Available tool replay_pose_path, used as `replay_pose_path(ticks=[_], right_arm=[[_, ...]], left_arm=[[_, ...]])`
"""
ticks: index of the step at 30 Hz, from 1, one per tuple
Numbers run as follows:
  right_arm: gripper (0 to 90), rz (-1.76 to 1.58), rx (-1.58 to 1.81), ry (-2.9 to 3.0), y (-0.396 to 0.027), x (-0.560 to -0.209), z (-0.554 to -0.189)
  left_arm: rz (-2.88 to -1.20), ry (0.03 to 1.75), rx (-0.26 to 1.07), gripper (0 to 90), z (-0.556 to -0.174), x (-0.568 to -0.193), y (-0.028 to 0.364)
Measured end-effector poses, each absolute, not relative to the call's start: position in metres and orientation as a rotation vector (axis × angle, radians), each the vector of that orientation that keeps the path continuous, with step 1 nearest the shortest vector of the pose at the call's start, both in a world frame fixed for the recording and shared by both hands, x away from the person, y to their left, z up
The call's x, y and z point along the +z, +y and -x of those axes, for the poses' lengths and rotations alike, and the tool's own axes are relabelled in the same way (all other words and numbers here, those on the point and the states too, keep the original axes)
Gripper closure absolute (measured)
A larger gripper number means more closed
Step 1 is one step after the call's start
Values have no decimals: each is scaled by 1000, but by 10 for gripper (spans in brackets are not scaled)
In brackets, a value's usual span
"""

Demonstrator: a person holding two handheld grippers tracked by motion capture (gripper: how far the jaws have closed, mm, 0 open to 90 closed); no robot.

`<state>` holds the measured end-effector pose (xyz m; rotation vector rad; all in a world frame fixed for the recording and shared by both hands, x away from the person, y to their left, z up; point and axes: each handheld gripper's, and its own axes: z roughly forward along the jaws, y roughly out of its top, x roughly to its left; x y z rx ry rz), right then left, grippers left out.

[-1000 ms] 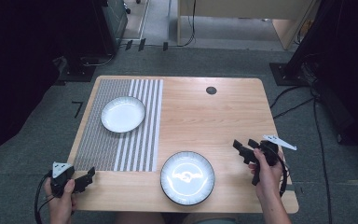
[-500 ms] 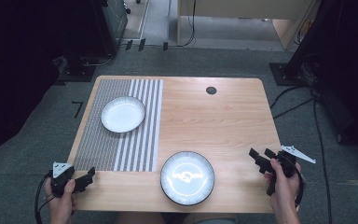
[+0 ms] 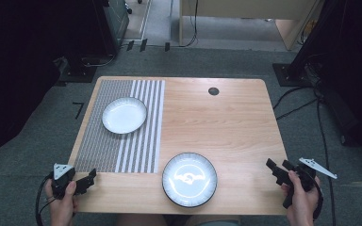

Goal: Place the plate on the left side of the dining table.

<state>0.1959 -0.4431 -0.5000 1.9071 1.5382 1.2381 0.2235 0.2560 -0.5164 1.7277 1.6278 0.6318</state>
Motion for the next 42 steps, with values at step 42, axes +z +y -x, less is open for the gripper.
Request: replay_pose_path(ticks=[42], right_arm=[[129,-1736,797,1763,-405,-525,-185]], left_arm=[[-1728,1629,635,169,-223,-516,256]])
